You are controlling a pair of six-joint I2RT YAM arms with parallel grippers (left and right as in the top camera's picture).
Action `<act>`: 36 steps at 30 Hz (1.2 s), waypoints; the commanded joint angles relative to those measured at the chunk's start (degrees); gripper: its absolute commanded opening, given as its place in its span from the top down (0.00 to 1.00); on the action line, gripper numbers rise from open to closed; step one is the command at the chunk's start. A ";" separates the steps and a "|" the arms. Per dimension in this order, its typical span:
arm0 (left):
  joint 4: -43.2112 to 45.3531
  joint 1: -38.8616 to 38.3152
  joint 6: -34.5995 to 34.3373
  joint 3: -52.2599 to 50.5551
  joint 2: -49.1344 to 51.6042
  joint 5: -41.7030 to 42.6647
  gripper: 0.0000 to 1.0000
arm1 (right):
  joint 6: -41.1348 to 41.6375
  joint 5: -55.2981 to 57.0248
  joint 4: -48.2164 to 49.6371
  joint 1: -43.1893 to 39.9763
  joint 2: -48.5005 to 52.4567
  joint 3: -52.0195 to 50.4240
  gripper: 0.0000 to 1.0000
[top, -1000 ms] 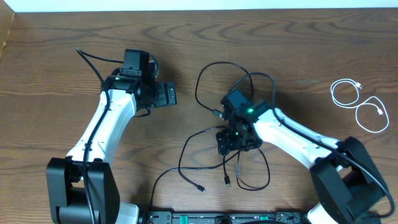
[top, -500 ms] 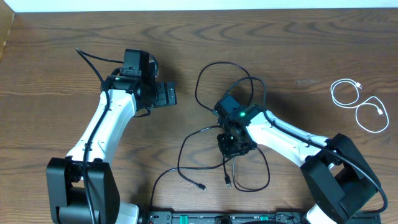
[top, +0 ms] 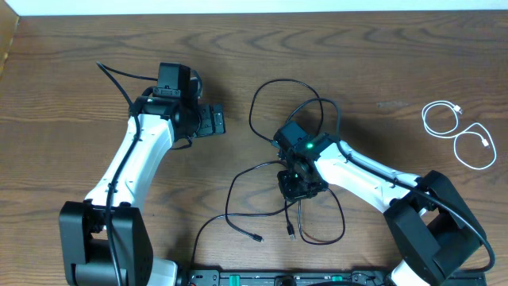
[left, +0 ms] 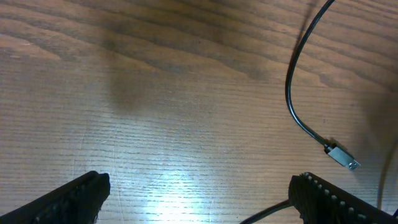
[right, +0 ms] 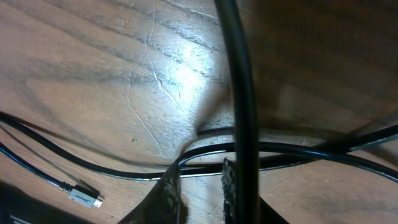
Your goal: Untangle cables
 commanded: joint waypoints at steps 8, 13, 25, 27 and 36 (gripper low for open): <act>-0.04 0.09 -0.02 0.39 0.22 0.66 0.02 | 0.09 3.39 -1.36 -0.66 0.42 0.39 0.99; -0.07 0.09 -0.02 0.39 0.22 0.66 0.02 | 0.07 0.44 -1.53 -2.47 -0.37 0.39 0.99; -0.04 0.09 -0.02 0.39 0.22 0.66 0.02 | -3.15 -1.44 -1.64 -2.95 -0.66 0.39 0.81; -0.04 0.09 -0.02 0.39 0.22 0.66 0.02 | -3.15 -1.44 -1.62 -2.95 -0.66 0.39 0.80; -0.04 0.09 -0.02 0.39 0.22 0.66 0.02 | -3.15 -1.44 -1.64 -2.95 -0.66 0.39 0.84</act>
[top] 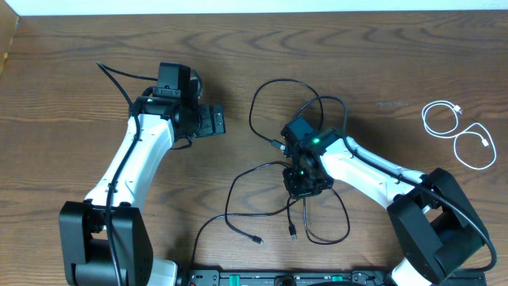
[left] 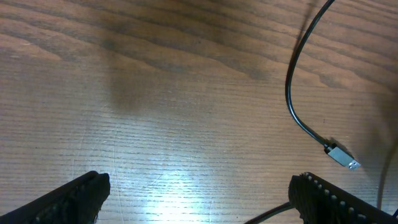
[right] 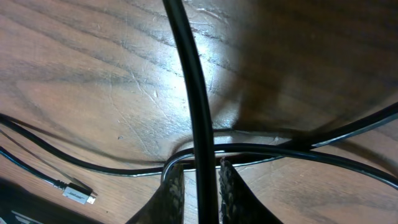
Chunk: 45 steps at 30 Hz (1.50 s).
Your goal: Untangle cables
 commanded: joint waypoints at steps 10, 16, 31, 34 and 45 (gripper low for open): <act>-0.04 0.09 -0.02 0.39 0.22 0.66 0.02 | 4.90 3.28 0.00 -0.57 -0.63 0.39 0.79; -0.04 0.09 -0.02 0.39 0.22 0.66 0.02 | 5.84 0.37 -0.26 -1.20 -1.33 0.42 0.78; -0.04 0.09 -0.02 0.39 0.22 0.66 0.02 | 6.82 0.33 -2.62 -0.31 -5.27 0.28 0.74; -0.04 0.09 -0.02 0.39 0.22 0.66 0.02 | 9.42 2.05 -2.10 0.59 -5.22 -0.72 0.74; -0.04 0.09 -0.02 0.39 0.22 0.66 0.02 | 13.44 5.99 0.00 4.94 -5.22 -2.45 0.75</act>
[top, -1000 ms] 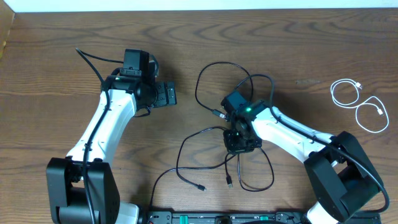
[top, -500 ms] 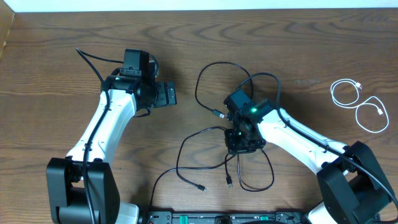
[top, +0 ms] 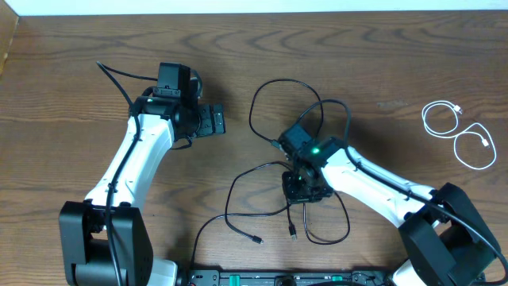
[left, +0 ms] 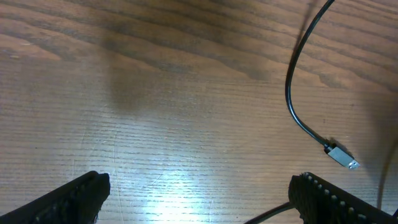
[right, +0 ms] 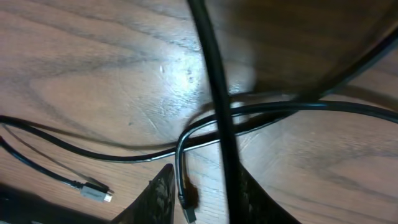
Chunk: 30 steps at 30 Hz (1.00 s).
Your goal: Untangle cables
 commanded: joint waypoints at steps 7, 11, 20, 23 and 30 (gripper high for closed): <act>-0.04 0.09 -0.02 0.39 0.22 0.66 0.02 | 3.87 6.14 0.28 2.23 -0.66 -0.39 0.76; -0.04 0.09 -0.02 0.39 0.22 0.66 0.02 | 3.93 6.62 0.28 2.23 -0.66 -0.39 0.78; -0.04 0.09 -0.02 0.39 0.22 0.66 0.02 | 5.40 6.58 -0.07 2.54 -0.66 -0.42 0.82; -0.04 0.09 -0.02 0.39 0.22 0.66 0.02 | 6.23 6.58 0.00 3.13 -0.66 -0.42 0.82; -0.04 0.09 -0.02 0.39 0.22 0.66 0.02 | 5.92 6.34 -0.11 3.32 -0.83 -0.39 0.99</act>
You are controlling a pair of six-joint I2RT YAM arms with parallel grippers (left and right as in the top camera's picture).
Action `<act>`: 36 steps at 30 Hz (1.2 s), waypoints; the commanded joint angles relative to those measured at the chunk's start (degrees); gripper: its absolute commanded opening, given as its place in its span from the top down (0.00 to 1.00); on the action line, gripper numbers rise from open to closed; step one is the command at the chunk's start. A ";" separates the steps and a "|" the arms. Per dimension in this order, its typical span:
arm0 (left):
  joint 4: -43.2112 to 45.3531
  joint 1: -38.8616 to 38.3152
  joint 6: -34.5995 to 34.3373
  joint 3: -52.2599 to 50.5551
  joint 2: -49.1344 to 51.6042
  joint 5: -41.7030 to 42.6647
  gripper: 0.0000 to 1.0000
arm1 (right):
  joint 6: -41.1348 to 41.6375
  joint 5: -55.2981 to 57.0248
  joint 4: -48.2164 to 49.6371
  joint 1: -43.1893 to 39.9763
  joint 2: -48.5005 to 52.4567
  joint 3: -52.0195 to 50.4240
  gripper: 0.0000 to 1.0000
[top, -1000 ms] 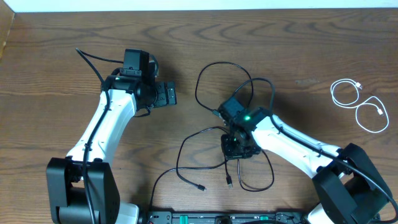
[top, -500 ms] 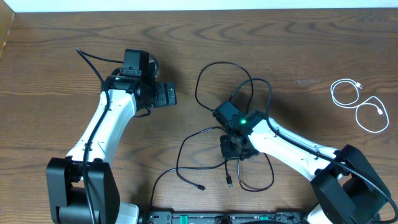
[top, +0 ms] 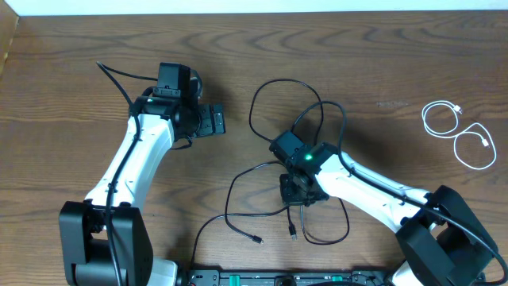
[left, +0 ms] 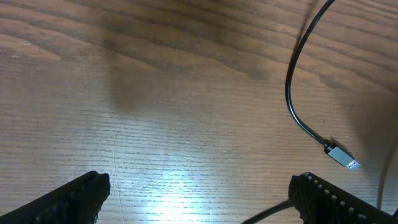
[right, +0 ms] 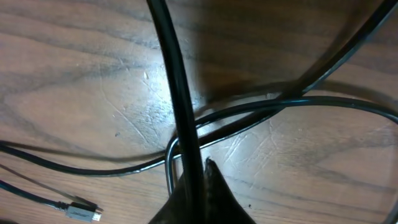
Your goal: Untangle cables
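A tangle of black cables (top: 282, 171) lies in loops at the table's middle, with plug ends (top: 291, 234) near the front edge. My right gripper (top: 300, 191) is down in the tangle, shut on a black cable (right: 177, 106) that runs up between its fingertips (right: 211, 180). Other black strands (right: 267, 112) cross the wood beneath it. My left gripper (top: 214, 121) hovers open over bare wood at the left, away from the tangle. In its wrist view a black cable end with a silver plug (left: 342, 157) lies at the right.
A white cable (top: 460, 131) lies coiled in two loops at the right edge of the table. A black rail (top: 286, 278) runs along the front edge between the arm bases. The arms' own black lead (top: 119, 75) trails behind the left arm.
My right gripper's fingers, slightly apart around the black cable before, are now pinched together on it. The gripper has shifted a little left in the tangle. The left arm has not moved.
My right gripper stood low in the tangle with a black cable between its nearly closed fingers. It then sat slightly to the right, and later had the fingers wider apart around the strand. Now it is pinched on the cable. The left gripper stayed open and still.
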 commanded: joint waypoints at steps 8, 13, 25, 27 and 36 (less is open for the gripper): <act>-0.04 0.09 -0.02 0.39 0.22 0.66 0.02 | -6.97 0.76 0.42 0.39 -9.68 0.63 0.99; -0.07 0.09 -0.02 0.39 0.22 0.66 0.02 | -9.75 3.82 0.94 0.39 -21.44 1.07 0.99; -0.04 0.09 -0.02 0.39 0.22 0.66 0.02 | -19.04 7.82 10.95 0.37 -48.11 1.07 0.99; -0.04 0.09 -0.02 0.39 0.22 0.66 0.02 | -19.98 10.12 13.00 0.37 -51.98 1.07 0.99; -0.04 0.09 -0.02 0.39 0.22 0.66 0.02 | -19.98 31.26 15.21 0.39 -63.69 1.07 0.98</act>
